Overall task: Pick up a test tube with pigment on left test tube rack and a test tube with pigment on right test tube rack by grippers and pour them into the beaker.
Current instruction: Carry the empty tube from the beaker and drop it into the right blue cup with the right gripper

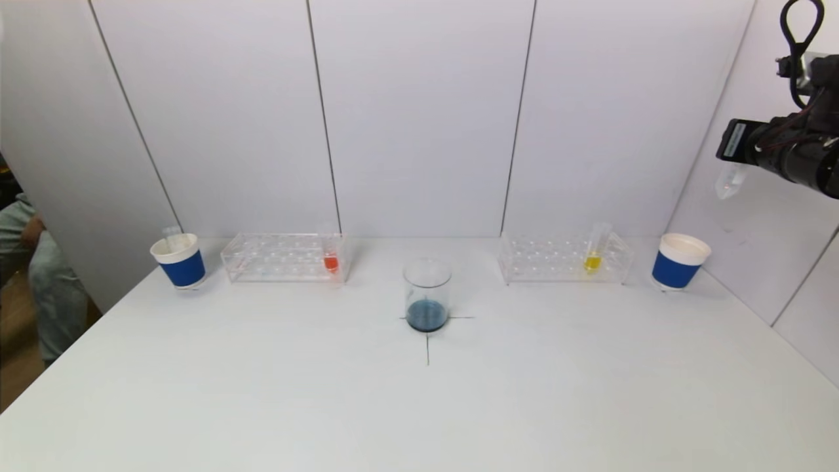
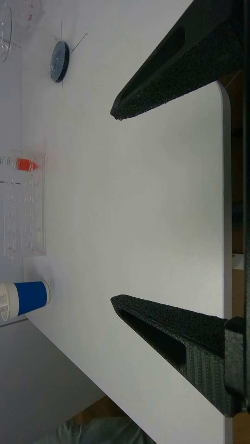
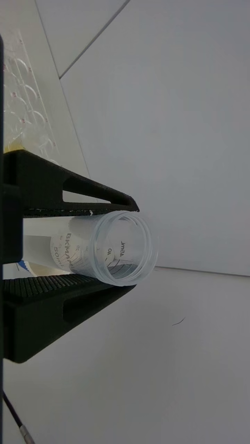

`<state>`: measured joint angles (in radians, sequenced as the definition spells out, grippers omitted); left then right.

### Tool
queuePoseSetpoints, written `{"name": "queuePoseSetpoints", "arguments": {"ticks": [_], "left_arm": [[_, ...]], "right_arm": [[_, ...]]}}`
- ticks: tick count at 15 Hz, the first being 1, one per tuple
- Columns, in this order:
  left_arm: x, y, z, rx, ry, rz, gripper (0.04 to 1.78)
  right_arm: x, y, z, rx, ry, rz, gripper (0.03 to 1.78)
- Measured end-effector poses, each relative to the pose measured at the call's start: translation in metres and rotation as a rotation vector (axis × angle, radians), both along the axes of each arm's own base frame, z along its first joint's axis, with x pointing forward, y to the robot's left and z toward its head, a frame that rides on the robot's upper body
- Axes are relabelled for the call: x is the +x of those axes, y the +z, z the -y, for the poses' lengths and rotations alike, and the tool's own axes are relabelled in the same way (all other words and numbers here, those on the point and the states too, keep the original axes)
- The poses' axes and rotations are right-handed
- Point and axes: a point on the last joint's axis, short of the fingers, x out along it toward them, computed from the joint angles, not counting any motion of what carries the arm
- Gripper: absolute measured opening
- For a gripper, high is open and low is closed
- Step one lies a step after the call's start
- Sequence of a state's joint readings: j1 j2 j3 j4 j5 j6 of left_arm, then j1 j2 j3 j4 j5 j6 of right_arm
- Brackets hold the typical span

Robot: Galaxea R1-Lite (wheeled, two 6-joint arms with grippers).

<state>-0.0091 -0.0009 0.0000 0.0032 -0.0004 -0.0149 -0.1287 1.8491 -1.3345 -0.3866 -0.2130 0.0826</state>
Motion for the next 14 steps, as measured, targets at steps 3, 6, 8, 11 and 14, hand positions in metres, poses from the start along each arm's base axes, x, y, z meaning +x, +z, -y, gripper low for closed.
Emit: {"name": "queuePoseSetpoints", "arguments": {"ticks": [3, 6, 8, 11, 14], "left_arm": [[0.000, 0.000, 0.000, 0.000, 0.000, 0.000, 1.76], [0.000, 0.000, 0.000, 0.000, 0.000, 0.000, 1.76], [0.000, 0.000, 0.000, 0.000, 0.000, 0.000, 1.76], [0.000, 0.000, 0.000, 0.000, 0.000, 0.000, 1.76], [0.000, 0.000, 0.000, 0.000, 0.000, 0.000, 1.76]], "right_arm": [[0.019, -0.018, 0.007, -0.004, -0.008, 0.030, 0.52], [0.036, -0.045, 0.014, 0.002, -0.019, -0.011, 0.52], [0.046, -0.061, 0.019, 0.007, -0.027, -0.044, 0.52], [0.062, -0.080, 0.026, 0.007, -0.038, -0.046, 0.52], [0.076, -0.098, 0.035, 0.005, -0.049, -0.045, 0.52]]}}
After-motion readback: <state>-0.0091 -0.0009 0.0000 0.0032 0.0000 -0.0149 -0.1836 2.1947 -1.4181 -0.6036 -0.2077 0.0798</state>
